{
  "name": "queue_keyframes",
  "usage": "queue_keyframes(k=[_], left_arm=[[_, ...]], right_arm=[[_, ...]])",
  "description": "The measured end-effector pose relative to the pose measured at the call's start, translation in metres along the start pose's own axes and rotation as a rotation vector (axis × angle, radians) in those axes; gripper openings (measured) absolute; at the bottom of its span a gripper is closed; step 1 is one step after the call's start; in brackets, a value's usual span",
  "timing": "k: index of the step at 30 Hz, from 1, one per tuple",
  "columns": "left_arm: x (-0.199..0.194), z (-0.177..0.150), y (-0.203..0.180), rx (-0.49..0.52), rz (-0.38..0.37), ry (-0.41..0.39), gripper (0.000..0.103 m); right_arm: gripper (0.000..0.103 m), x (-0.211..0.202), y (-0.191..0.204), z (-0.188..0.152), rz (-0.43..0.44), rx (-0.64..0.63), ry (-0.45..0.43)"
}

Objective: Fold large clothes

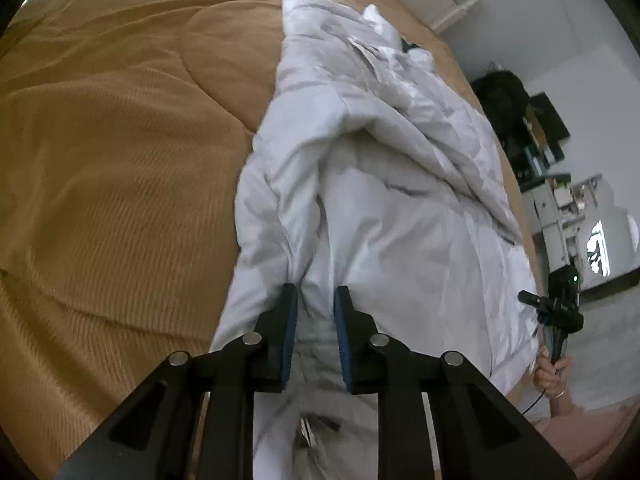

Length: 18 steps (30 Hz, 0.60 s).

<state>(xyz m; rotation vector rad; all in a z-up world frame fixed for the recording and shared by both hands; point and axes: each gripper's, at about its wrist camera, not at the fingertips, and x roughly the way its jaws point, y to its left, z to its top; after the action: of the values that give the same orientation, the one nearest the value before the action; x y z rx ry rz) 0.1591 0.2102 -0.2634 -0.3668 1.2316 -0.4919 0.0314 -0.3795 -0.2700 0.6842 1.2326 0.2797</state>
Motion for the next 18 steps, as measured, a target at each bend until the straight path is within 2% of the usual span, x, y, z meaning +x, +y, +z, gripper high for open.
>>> queue_keyframes(k=[4, 7, 8, 10, 12, 14, 16, 18], left_arm=[[-0.012, -0.011, 0.001, 0.005, 0.018, -0.016, 0.024], [-0.023, -0.019, 0.004, -0.01, 0.039, -0.036, 0.026], [-0.029, -0.024, 0.006, -0.013, 0.054, -0.036, 0.033], [-0.035, -0.027, 0.005, -0.018, 0.093, -0.032, 0.075], [-0.046, -0.034, 0.006, -0.033, 0.101, -0.069, 0.092], [-0.053, -0.042, 0.012, -0.06, 0.112, -0.077, 0.094], [-0.052, -0.048, 0.022, -0.107, 0.108, -0.049, 0.094], [-0.042, -0.055, 0.03, -0.155, 0.05, -0.02, 0.098]], right_arm=[[0.076, 0.007, 0.007, -0.017, 0.001, -0.017, 0.044], [0.081, 0.007, 0.015, -0.028, 0.029, -0.019, 0.049], [0.081, 0.009, 0.015, -0.032, 0.035, -0.019, 0.052], [0.081, 0.014, 0.018, -0.033, 0.037, -0.018, 0.054], [0.082, 0.015, 0.017, -0.031, 0.038, -0.016, 0.062], [0.082, 0.014, 0.015, -0.031, 0.031, -0.022, 0.069], [0.082, 0.01, 0.014, -0.032, 0.028, -0.027, 0.072], [0.083, 0.007, 0.012, -0.03, 0.03, -0.026, 0.075]])
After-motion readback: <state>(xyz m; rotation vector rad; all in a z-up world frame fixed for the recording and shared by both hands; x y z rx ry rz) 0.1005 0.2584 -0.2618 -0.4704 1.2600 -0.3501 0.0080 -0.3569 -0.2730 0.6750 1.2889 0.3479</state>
